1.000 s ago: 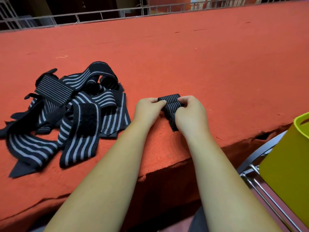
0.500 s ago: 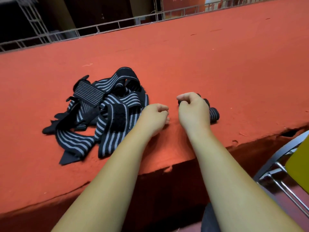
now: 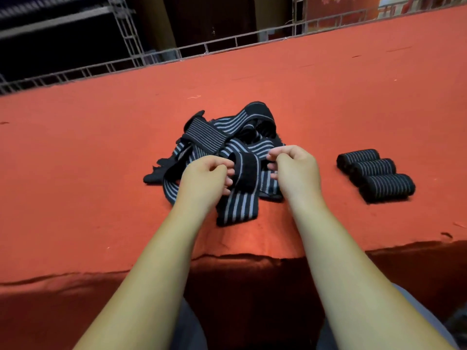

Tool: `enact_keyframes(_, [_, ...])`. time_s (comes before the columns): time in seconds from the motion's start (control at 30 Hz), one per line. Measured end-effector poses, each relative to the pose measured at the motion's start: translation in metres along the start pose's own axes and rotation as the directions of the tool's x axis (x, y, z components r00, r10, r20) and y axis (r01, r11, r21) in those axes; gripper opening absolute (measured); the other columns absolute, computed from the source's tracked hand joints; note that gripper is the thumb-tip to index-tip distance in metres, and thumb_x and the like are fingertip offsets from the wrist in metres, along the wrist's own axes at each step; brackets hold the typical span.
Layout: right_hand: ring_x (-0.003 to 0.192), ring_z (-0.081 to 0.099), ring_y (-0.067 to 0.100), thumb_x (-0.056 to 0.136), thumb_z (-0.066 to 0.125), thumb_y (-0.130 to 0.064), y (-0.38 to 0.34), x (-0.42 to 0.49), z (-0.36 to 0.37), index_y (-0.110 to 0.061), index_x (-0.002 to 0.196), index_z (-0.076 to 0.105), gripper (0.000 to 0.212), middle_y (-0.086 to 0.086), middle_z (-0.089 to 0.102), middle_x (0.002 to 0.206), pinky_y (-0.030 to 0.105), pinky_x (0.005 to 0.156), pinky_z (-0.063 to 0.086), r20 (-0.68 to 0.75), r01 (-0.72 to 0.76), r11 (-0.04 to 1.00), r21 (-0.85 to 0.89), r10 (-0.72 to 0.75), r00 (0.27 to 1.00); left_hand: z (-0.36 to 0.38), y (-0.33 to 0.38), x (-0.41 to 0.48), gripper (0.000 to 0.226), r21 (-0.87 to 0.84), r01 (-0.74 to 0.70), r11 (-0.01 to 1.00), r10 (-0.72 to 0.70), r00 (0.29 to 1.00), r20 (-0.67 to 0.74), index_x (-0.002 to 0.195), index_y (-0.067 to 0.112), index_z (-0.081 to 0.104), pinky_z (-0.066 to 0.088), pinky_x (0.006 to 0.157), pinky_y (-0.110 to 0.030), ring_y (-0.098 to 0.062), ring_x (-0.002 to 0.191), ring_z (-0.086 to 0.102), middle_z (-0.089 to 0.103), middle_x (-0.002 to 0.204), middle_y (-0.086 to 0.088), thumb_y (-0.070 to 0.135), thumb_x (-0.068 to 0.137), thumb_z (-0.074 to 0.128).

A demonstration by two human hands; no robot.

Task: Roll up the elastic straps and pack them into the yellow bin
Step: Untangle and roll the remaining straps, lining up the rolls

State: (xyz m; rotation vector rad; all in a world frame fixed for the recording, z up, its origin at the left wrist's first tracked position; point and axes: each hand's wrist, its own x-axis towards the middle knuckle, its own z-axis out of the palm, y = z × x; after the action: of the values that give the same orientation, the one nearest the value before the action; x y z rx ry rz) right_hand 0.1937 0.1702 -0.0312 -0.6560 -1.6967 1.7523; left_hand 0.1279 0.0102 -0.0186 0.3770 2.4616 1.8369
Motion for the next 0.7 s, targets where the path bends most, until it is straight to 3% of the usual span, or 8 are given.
enact_keyframes(0.1, [0.085, 0.077, 0.017, 0.084, 0.050, -0.014, 0.001, -0.001, 0.018, -0.031, 0.085, 0.079, 0.033, -0.010, 0.081, 0.089, 0.049, 0.087, 0.065, 0.031, 0.036, 0.999, -0.030, -0.035, 0.999, -0.017, -0.003, 0.016, 0.034, 0.110, -0.065, 0.992, 0.073, 0.995, -0.062, 0.095, 0.030, 0.079, 0.064, 0.079, -0.036, -0.008, 0.081, 0.074, 0.082, 0.097, 0.009, 0.011, 0.091, 0.052])
enact_keyframes(0.2, [0.069, 0.066, 0.010, 0.089, 0.053, -0.011, 0.002, -0.002, 0.033, -0.031, 0.095, 0.078, 0.032, -0.006, 0.079, 0.085, 0.034, 0.070, 0.055, 0.080, 0.092, 0.992, -0.080, -0.086, 0.993, -0.024, 0.000, 0.035, 0.035, 0.392, -0.191, 0.900, 0.215, 0.976, -0.017, 0.112, 0.032, 0.079, 0.056, 0.093, -0.028, -0.009, 0.103, 0.072, 0.078, 0.114, 0.013, 0.015, 0.095, 0.054])
enact_keyframes(0.33, [0.100, 0.068, -0.006, 0.093, 0.053, -0.007, 0.004, -0.003, 0.048, -0.030, 0.111, 0.077, 0.038, -0.018, 0.077, 0.109, 0.023, 0.091, 0.054, 0.166, 0.148, 0.980, -0.132, -0.126, 0.978, -0.015, -0.010, 0.078, 0.042, 0.570, -0.259, 0.780, 0.224, 0.966, 0.132, 0.139, 0.025, 0.073, 0.044, 0.119, -0.038, -0.018, 0.135, 0.059, 0.067, 0.143, 0.002, 0.041, 0.105, 0.054])
enact_keyframes(0.43, [0.102, 0.066, -0.010, 0.094, 0.054, -0.007, 0.006, -0.002, 0.055, -0.030, 0.115, 0.077, 0.039, -0.022, 0.075, 0.110, 0.018, 0.091, 0.052, 0.178, 0.137, 0.979, -0.150, -0.109, 0.978, -0.008, -0.027, 0.102, 0.050, 0.621, -0.202, 0.757, 0.141, 0.979, 0.146, 0.122, 0.026, 0.077, 0.039, 0.119, -0.050, -0.025, 0.136, 0.053, 0.066, 0.129, 0.001, 0.057, 0.105, 0.042])
enact_keyframes(0.5, [0.096, 0.067, -0.009, 0.095, 0.054, -0.007, 0.008, 0.001, 0.056, -0.030, 0.113, 0.078, 0.037, -0.022, 0.075, 0.107, 0.015, 0.085, 0.052, 0.170, 0.138, 0.979, -0.147, -0.112, 0.979, -0.007, -0.030, 0.106, 0.045, 0.624, -0.190, 0.758, 0.127, 0.981, 0.145, 0.096, 0.013, 0.070, 0.044, 0.104, -0.048, -0.027, 0.114, 0.060, 0.065, 0.102, -0.001, 0.045, 0.112, 0.043])
enact_keyframes(0.57, [0.088, 0.069, -0.006, 0.095, 0.054, -0.009, 0.011, 0.005, 0.057, -0.031, 0.110, 0.078, 0.036, -0.022, 0.077, 0.101, 0.016, 0.076, 0.054, 0.158, 0.122, 0.982, -0.142, -0.099, 0.982, -0.010, -0.030, 0.107, 0.042, 0.552, -0.189, 0.812, 0.170, 0.982, 0.085, 0.089, 0.009, 0.064, 0.047, 0.092, -0.044, -0.029, 0.104, 0.064, 0.066, 0.097, -0.002, 0.038, 0.113, 0.045])
enact_keyframes(0.67, [0.084, 0.070, -0.002, 0.096, 0.055, -0.010, 0.012, 0.006, 0.055, -0.032, 0.104, 0.078, 0.033, -0.022, 0.078, 0.095, 0.024, 0.076, 0.058, 0.147, 0.127, 0.983, -0.129, -0.108, 0.983, -0.019, -0.027, 0.097, 0.031, 0.392, -0.206, 0.897, 0.259, 0.962, -0.087, 0.123, 0.020, 0.078, 0.048, 0.110, -0.035, -0.015, 0.126, 0.065, 0.073, 0.129, 0.005, 0.030, 0.111, 0.051])
enact_keyframes(0.7, [0.084, 0.070, -0.002, 0.096, 0.055, -0.011, 0.013, 0.005, 0.055, -0.032, 0.103, 0.078, 0.032, -0.020, 0.078, 0.096, 0.026, 0.076, 0.058, 0.137, 0.149, 0.981, -0.127, -0.132, 0.982, -0.021, -0.023, 0.090, 0.031, 0.311, -0.234, 0.921, 0.288, 0.947, -0.143, 0.128, 0.024, 0.078, 0.048, 0.113, -0.034, -0.010, 0.126, 0.065, 0.074, 0.131, 0.010, 0.028, 0.110, 0.054])
